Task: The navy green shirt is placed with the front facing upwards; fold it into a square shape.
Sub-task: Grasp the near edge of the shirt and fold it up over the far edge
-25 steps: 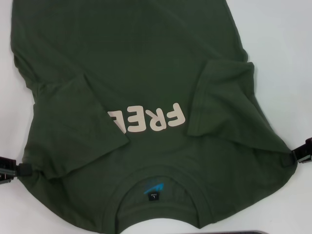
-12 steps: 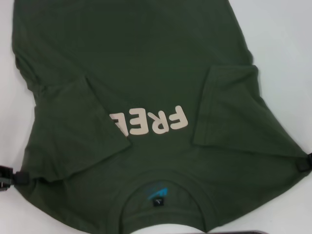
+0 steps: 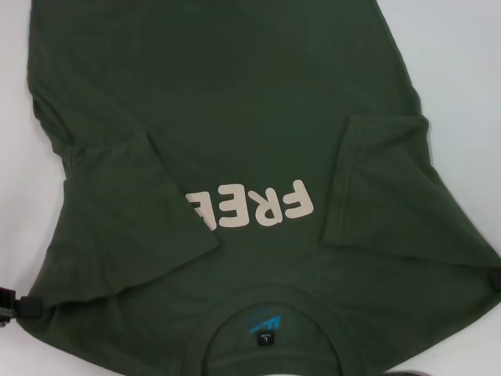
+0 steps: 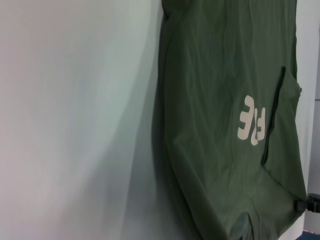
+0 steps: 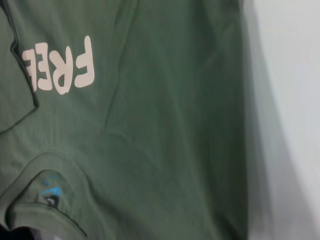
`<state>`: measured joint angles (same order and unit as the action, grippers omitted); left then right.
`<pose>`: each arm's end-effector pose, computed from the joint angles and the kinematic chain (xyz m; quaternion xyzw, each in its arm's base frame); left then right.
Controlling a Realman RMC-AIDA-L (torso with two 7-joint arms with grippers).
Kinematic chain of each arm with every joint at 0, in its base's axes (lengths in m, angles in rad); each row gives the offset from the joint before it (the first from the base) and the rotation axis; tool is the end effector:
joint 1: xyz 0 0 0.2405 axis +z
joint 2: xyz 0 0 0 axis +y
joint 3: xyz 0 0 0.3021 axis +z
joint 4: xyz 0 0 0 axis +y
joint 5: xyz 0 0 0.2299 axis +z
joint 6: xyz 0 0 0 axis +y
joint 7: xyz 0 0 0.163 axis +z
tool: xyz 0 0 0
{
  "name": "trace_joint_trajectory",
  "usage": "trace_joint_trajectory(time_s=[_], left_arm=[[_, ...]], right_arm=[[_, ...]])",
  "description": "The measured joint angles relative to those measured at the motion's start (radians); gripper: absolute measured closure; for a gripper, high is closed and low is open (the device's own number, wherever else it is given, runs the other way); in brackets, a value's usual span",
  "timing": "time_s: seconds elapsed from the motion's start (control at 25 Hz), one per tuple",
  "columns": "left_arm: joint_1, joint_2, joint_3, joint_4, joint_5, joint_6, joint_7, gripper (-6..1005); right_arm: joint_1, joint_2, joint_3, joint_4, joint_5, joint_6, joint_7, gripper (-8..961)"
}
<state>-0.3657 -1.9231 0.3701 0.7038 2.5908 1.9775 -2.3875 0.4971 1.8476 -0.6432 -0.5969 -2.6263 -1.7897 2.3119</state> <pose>-0.4141 0.2406 0.0462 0.6536 0.7502 0.0905 0.0429 0.4165 0.2938 0.0435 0.7348 -0.6760 0.0564 0.0048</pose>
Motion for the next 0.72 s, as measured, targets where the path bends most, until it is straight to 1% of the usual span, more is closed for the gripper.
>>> trace_joint_trajectory(time_s=[0.16,0.32,0.4,0.52,0.72], left_arm=[[-0.009,0.000,-0.008,0.002,-0.013,0.018,0.013,915],[-0.043,0.008,-0.019,-0.003,-0.034,0.027,0.024,913],[-0.075,0.011,-0.027,-0.006,-0.034,0.016,0.016,912],[-0.129,0.013,-0.046,-0.009,-0.035,-0.008,-0.004,910],[-0.221,0.009,-0.072,-0.012,-0.037,-0.073,-0.046,907]], right_arm=[[0.005,0.000,0.015,0.000,0.003,-0.016,-0.004,943],[0.027,-0.005,0.057,-0.010,0.006,-0.027,-0.012,943],[0.050,-0.009,0.086,-0.013,0.007,-0.028,-0.013,943],[0.097,-0.009,0.130,-0.013,0.009,-0.026,-0.009,943],[0.169,0.002,0.177,-0.014,0.054,-0.006,-0.002,943]])
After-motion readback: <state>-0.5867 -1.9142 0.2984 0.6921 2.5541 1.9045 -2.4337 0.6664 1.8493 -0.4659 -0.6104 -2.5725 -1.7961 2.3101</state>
